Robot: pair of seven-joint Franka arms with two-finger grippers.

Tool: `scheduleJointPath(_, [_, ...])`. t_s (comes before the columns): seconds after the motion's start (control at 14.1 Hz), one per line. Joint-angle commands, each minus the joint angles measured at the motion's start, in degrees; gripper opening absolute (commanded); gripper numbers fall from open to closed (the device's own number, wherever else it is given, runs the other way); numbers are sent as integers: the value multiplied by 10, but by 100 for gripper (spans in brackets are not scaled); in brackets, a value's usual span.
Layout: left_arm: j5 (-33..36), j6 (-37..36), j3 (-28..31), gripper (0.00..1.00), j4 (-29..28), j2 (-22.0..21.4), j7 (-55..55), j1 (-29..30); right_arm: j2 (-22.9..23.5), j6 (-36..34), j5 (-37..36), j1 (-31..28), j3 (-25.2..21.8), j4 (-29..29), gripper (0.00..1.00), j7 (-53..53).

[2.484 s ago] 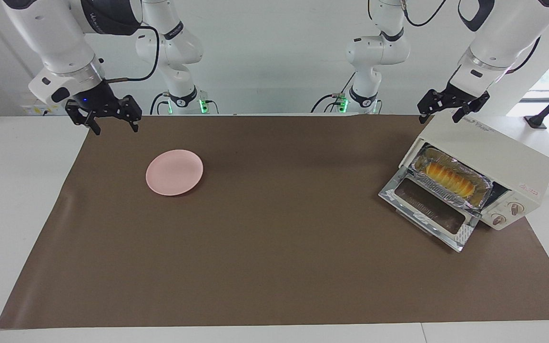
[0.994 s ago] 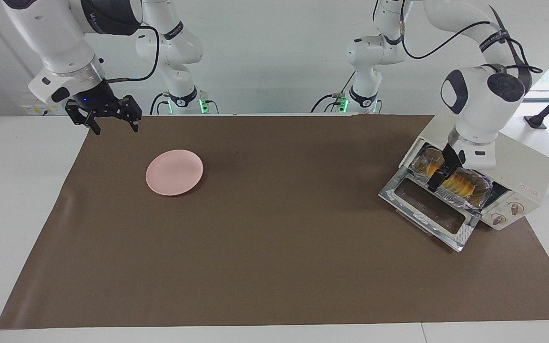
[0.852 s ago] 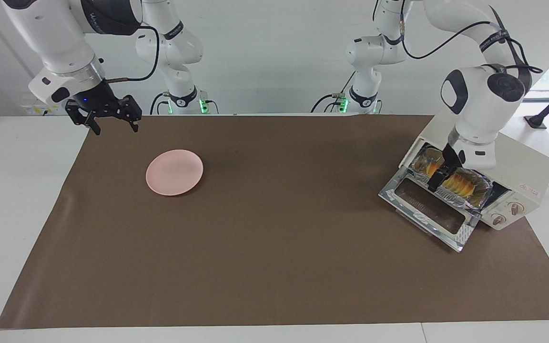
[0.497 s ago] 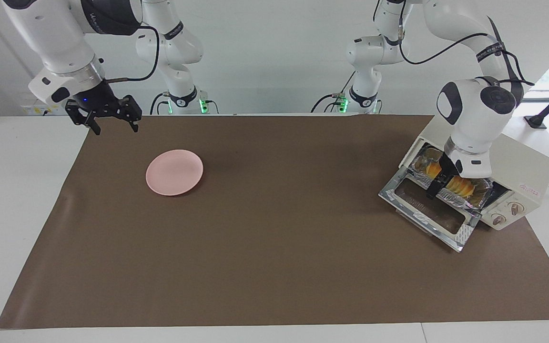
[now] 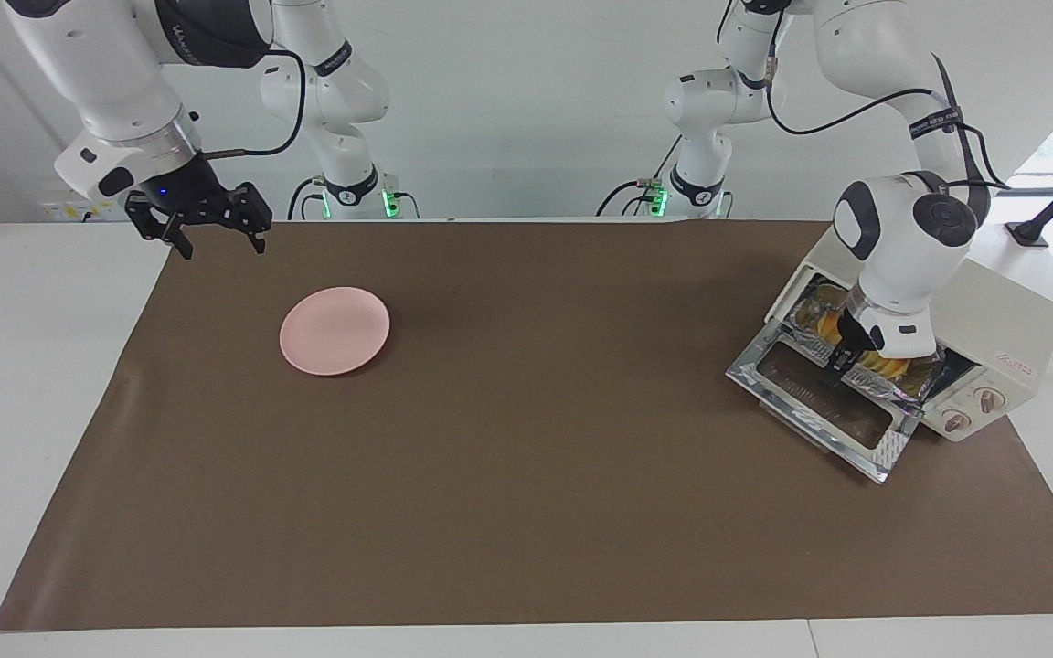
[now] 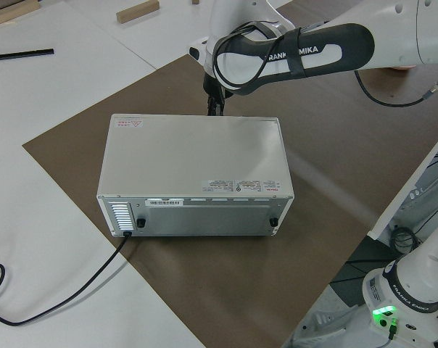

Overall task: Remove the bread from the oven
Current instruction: 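Pull the foil tray of bread out of the oven with the left gripper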

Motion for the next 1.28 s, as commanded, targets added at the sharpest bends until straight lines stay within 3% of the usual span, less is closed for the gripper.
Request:
scheduleJointPath(0.0, [14, -1, -2, 0, -11, -7, -6, -4, -10, 1, 8, -13, 6, -10, 100, -8])
scheduleJointPath(0.21, [58, -33, -4, 0, 25, 1, 0, -60, -10, -4, 8, -13, 5, -10, 100, -8])
scheduleJointPath(0.5, [56, -61, -7, 0, 136, 44, 16, -227, -10, -2, 8, -13, 5, -9, 100, -6])
scheduleJointPath(0.71, [19, -38, -9, 0, 134, 56, 61, -322, -9, -1, 8, -13, 5, -9, 100, -5])
scheduleJointPath(0.92, [18, -32, -10, 0, 134, 92, 66, -375, -9, 0, 8, -14, 5, -9, 100, -6])
scheduleJointPath(1.06, [-11, 11, -7, 0, 139, 133, 59, -411, -9, 1, 8, -14, 5, -9, 100, -6])
scheduleJointPath(1.21, [-30, 21, -7, 0, 138, 149, 58, -417, -9, 2, 8, -13, 5, -9, 100, -7])
